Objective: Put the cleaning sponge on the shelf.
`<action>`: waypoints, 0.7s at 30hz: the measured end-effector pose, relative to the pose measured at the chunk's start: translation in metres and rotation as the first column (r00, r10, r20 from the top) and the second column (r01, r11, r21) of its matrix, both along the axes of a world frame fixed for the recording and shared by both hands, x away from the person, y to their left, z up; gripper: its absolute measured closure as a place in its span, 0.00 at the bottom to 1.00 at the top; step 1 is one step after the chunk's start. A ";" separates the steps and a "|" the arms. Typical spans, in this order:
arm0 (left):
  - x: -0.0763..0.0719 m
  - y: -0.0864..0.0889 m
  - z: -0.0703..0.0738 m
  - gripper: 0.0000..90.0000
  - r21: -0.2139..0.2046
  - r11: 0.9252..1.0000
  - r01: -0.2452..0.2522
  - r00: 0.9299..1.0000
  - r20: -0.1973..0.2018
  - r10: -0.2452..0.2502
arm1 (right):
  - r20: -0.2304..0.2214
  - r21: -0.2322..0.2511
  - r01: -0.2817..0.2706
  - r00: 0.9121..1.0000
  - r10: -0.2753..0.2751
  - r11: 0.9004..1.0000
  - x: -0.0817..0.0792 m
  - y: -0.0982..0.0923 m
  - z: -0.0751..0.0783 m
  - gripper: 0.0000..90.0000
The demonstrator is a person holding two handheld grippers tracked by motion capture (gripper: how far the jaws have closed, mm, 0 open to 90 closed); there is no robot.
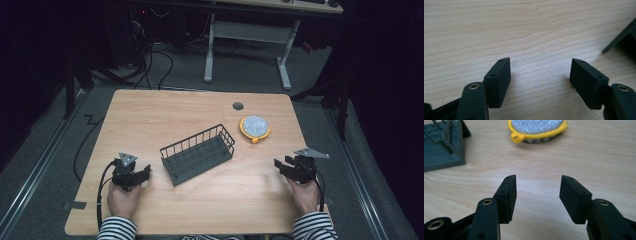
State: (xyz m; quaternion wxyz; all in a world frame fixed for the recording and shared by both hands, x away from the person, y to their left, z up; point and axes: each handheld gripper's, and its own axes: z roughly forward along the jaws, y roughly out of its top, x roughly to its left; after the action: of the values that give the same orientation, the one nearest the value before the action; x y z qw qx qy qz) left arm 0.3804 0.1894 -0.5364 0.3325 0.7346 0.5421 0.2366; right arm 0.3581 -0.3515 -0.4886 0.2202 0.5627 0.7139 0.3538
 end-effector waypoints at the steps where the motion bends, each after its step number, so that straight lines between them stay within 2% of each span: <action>1: 0.000 0.000 0.000 0.37 0.000 1.000 -0.002 1.000 0.000 0.002 | -0.002 0.006 -0.003 1.000 0.003 1.000 0.002 0.001 0.001 0.53; 7: 0.001 0.000 0.000 0.37 -0.002 1.000 -0.002 1.000 -0.001 0.002 | -0.011 0.039 -0.005 1.000 0.006 0.999 0.022 0.005 0.006 0.50; 8: 0.001 0.000 0.000 0.36 -0.001 1.000 0.003 1.000 -0.003 -0.003 | -0.024 0.040 -0.015 1.000 0.016 0.999 0.030 0.005 0.007 0.49; 9: 0.000 -0.001 0.000 0.35 0.001 1.000 0.007 1.000 -0.001 -0.007 | -0.029 0.020 -0.011 1.000 0.011 1.000 0.035 0.004 0.008 0.48; 11: 0.000 0.000 0.000 0.35 -0.003 1.000 0.007 1.000 -0.003 -0.007 | -0.043 0.026 0.009 0.999 -0.008 1.000 0.049 -0.001 0.010 0.48; 13: 0.000 -0.001 0.000 0.36 0.000 1.000 0.005 1.000 -0.002 -0.005 | -0.062 0.003 0.029 0.998 -0.029 1.000 0.062 -0.003 0.008 0.48; 15: 0.001 -0.001 0.000 0.35 -0.002 1.000 0.006 1.000 -0.002 -0.006 | -0.078 0.020 0.043 0.996 -0.042 0.999 0.073 -0.002 0.006 0.47; 16: 0.001 -0.001 0.000 0.35 -0.003 1.000 0.008 1.000 -0.003 -0.008 | -0.069 0.017 0.049 0.996 -0.048 0.999 0.076 -0.001 0.005 0.48; 17: 0.001 -0.001 0.000 0.35 0.000 1.000 0.009 1.000 -0.003 -0.009 | -0.063 0.029 0.055 0.997 -0.053 0.998 0.078 -0.001 0.005 0.47; 18: 0.001 -0.001 0.000 0.35 0.000 1.000 0.009 1.000 -0.003 -0.009 | -0.063 0.063 0.059 0.997 -0.055 0.996 0.082 0.000 0.004 0.47; 21: 0.001 -0.001 0.000 0.35 -0.001 1.000 0.008 1.000 -0.003 -0.008 | -0.082 0.047 0.063 0.995 -0.059 0.997 0.091 0.004 0.002 0.47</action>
State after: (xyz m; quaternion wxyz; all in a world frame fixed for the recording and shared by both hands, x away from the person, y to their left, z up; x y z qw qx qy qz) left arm 0.3809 0.1886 -0.5365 0.3330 0.7369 0.5397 0.2340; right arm 0.4488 -0.3480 -0.4864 0.1879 0.6032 0.6960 0.3413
